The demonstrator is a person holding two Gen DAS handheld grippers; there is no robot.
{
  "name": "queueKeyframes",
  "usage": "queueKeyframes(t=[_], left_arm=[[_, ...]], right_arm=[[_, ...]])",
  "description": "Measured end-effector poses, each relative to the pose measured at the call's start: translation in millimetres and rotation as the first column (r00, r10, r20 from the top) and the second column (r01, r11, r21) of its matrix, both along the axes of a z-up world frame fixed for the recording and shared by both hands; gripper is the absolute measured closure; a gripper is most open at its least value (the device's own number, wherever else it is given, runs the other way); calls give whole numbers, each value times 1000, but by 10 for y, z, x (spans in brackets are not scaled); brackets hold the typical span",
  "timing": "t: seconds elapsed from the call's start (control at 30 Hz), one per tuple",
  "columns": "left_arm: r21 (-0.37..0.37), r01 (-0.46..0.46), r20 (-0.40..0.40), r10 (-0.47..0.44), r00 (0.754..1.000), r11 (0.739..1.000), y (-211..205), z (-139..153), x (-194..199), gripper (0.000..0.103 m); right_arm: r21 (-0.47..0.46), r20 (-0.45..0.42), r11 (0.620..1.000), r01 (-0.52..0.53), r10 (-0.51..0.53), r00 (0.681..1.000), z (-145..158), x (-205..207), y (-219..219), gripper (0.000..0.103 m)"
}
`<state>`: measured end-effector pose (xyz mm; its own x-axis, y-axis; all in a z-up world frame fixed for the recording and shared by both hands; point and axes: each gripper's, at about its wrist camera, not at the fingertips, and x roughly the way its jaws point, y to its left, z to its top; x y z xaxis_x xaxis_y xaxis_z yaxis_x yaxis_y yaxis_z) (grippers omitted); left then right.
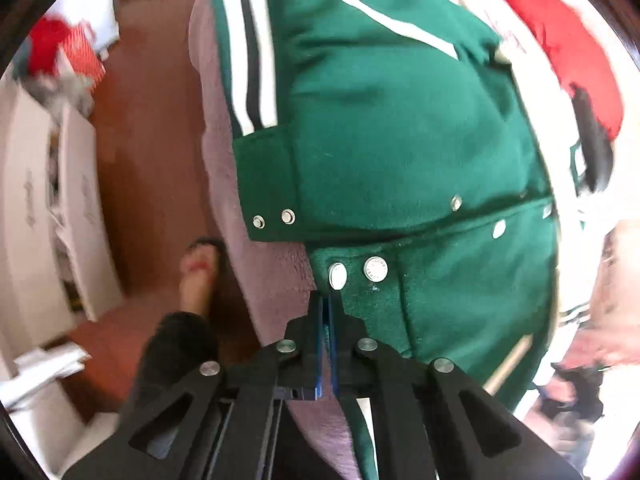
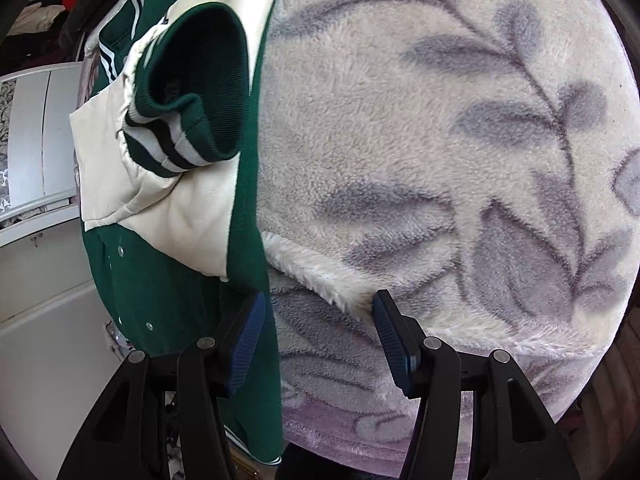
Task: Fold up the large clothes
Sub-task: 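Grasp the green hem near the snap buttons with the left tool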
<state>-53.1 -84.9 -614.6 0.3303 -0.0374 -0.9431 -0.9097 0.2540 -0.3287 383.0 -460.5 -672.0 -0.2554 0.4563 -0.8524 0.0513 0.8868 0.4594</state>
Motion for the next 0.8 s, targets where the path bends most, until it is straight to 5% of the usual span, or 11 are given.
queueKeyframes(t=[0.27, 0.43, 0.67, 0.7, 0.73, 0.8], left_arm=[[63, -75, 59, 72, 996, 995, 139, 175, -75, 102], [119, -132, 6, 133, 991, 984, 441, 153, -400, 103], [-33, -6, 80, 9, 997, 999, 380, 123, -309, 102], [-52, 24, 68, -21, 997, 998, 327, 60, -217, 102], [-65, 38, 63, -34, 997, 997, 292, 26, -152, 102], [-91, 55, 64, -49, 997, 994, 224, -70, -24, 101]], right_arm=[[-1, 30, 1000, 28, -28, 999, 148, 35, 106, 45], [24, 43, 999, 35, -36, 998, 246, 51, 5, 45], [155, 0, 988, 3, -3, 1000, 94, 170, 236, 46], [132, -27, 991, 4, 0, 1000, -9, 139, 290, 73], [124, -38, 992, 1, 4, 999, -44, 96, 340, 85], [43, 29, 998, -36, 34, 999, 23, 29, 394, 88]])
